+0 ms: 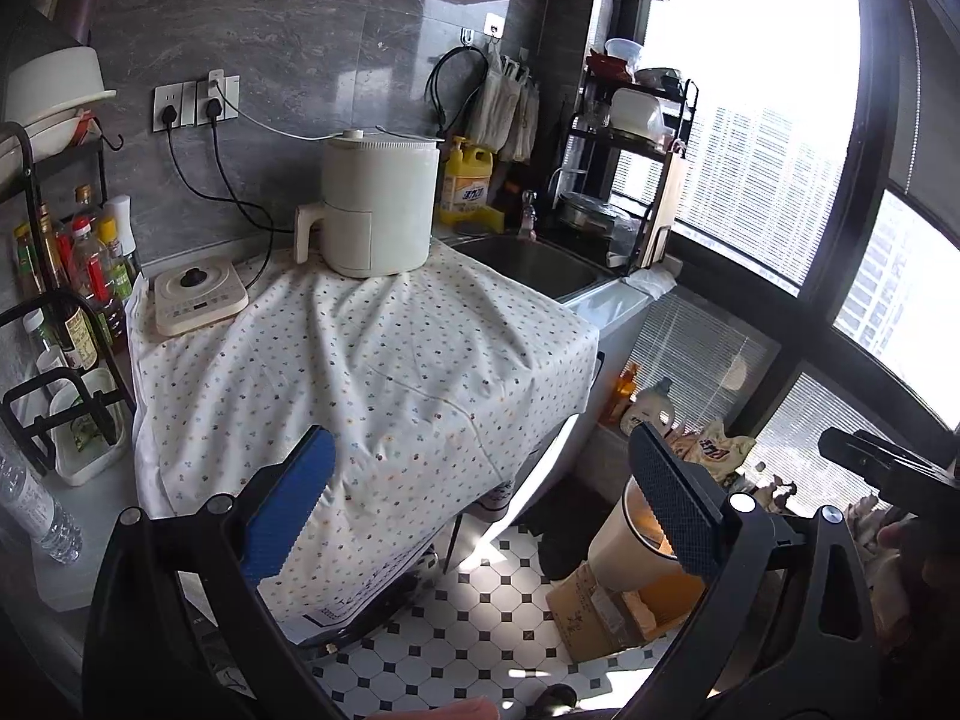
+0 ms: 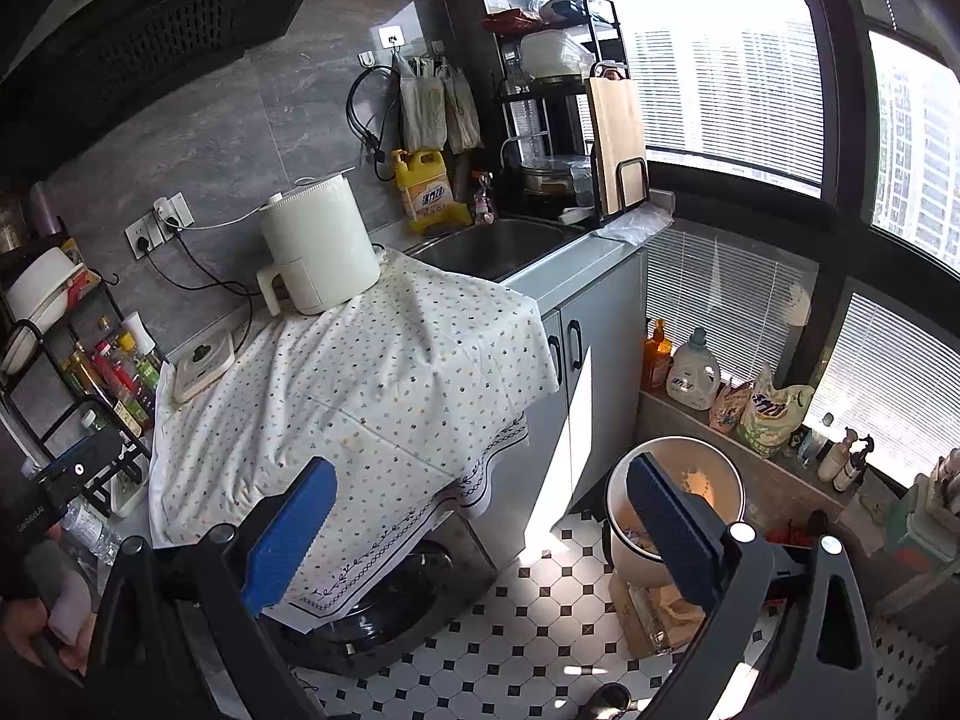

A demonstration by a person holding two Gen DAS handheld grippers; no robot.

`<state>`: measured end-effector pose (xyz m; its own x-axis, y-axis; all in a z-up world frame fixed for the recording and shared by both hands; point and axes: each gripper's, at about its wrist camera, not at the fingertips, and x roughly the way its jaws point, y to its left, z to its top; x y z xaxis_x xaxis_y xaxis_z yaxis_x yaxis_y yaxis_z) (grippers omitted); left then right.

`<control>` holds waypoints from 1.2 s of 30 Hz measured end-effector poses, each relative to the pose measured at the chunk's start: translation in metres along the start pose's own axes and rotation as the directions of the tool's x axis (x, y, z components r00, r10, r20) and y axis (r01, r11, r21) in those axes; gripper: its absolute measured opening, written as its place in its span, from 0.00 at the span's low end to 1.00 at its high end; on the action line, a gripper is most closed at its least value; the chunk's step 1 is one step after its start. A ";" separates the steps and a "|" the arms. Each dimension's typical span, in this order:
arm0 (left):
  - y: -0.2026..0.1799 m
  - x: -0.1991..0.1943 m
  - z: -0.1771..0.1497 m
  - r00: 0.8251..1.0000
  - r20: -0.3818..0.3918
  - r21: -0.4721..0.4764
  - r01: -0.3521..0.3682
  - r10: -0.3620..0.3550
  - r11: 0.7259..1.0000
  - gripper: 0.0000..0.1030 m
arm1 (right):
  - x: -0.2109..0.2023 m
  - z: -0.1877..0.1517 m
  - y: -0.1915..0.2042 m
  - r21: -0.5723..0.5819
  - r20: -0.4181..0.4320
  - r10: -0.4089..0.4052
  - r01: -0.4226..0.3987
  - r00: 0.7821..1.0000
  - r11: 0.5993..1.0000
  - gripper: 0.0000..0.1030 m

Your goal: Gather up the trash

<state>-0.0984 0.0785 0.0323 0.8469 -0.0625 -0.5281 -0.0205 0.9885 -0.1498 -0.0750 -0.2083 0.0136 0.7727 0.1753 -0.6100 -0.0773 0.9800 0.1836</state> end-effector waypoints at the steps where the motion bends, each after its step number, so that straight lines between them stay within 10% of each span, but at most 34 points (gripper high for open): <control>1: -0.003 0.002 0.000 1.000 -0.001 0.006 0.009 -0.009 1.000 0.94 | 0.000 0.000 -0.001 0.001 0.002 -0.004 0.004 1.000 1.000 0.92; 36: -0.040 0.028 0.007 0.998 -0.011 0.024 0.063 -0.062 0.998 0.94 | -0.002 0.013 -0.035 0.023 0.045 -0.061 0.060 0.997 0.998 0.92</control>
<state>-0.0703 0.0386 0.0298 0.8404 -0.1255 -0.5272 0.0452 0.9857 -0.1626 -0.0657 -0.2447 0.0186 0.8033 0.1109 -0.5851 -0.0166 0.9863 0.1642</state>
